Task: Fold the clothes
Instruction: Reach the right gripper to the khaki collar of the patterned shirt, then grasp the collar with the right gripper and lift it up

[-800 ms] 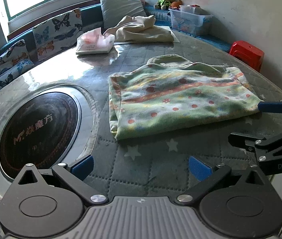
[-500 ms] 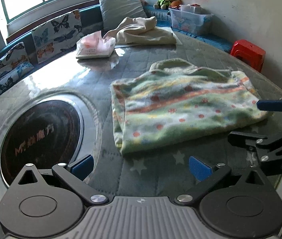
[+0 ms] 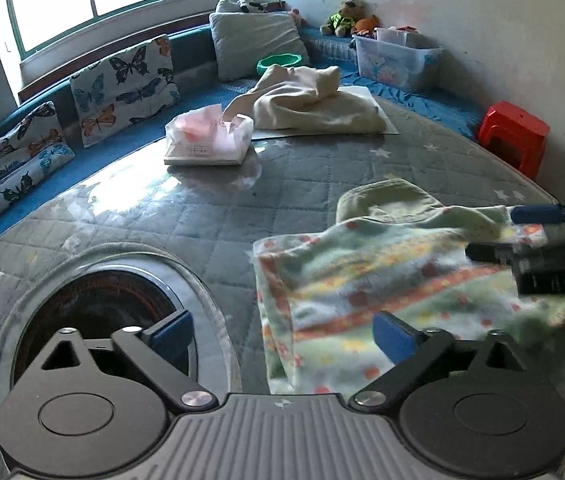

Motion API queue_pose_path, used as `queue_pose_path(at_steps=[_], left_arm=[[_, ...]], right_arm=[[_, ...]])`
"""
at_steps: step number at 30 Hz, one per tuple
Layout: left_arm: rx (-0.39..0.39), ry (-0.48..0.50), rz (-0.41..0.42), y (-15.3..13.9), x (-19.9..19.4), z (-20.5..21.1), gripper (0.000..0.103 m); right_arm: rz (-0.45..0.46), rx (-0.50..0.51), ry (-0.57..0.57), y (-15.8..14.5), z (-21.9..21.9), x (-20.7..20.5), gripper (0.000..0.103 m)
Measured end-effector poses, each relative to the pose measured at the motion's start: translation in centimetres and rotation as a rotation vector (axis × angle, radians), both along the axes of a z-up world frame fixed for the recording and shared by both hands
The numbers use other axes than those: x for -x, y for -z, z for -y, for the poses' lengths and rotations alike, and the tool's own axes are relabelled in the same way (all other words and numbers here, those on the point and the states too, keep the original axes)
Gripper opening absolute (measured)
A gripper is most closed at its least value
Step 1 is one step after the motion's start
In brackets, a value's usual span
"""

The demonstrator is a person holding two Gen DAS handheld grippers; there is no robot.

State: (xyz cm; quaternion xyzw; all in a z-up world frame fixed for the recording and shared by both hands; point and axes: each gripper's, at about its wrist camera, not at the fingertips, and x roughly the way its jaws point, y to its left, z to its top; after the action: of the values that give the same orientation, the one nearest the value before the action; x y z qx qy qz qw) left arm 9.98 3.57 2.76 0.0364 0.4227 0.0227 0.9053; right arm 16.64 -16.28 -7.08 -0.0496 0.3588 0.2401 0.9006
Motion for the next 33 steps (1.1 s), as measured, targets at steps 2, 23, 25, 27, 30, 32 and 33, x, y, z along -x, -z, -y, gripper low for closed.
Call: queue_pose_path(at_steps=[2, 23, 25, 27, 30, 32, 33], left_arm=[[0.003, 0.0, -0.006, 0.0, -0.8, -0.4, 0.088], [0.035, -0.012, -0.022, 0.4, -3.0, -3.0, 0.079], [0.037, -0.017, -0.019, 0.3, -2.9, -3.1, 0.08], [0.035, -0.022, -0.011, 0.1, -2.7, -3.0, 0.08], [0.033, -0.04, 0.002, -0.5, -2.5, -3.0, 0.082], [0.035, -0.053, 0.011, -1.0, -2.3, -3.2, 0.083], [0.033, -0.057, 0.015, -1.2, -2.2, -3.2, 0.083]], right_arm=[[-0.016, -0.009, 0.012, 0.1, -0.2, -1.8, 0.076], [-0.074, -0.014, 0.028, 2.2, -3.7, -9.2, 0.008], [-0.033, -0.039, 0.019, 0.8, -3.4, -8.2, 0.005], [0.013, -0.075, 0.001, -1.1, -3.2, -7.0, 0.005], [0.076, -0.133, -0.032, -4.0, -3.0, -5.3, 0.004], [0.137, -0.177, -0.061, -6.3, -2.8, -3.7, 0.004], [0.167, -0.196, -0.072, -7.3, -2.7, -2.9, 0.004]])
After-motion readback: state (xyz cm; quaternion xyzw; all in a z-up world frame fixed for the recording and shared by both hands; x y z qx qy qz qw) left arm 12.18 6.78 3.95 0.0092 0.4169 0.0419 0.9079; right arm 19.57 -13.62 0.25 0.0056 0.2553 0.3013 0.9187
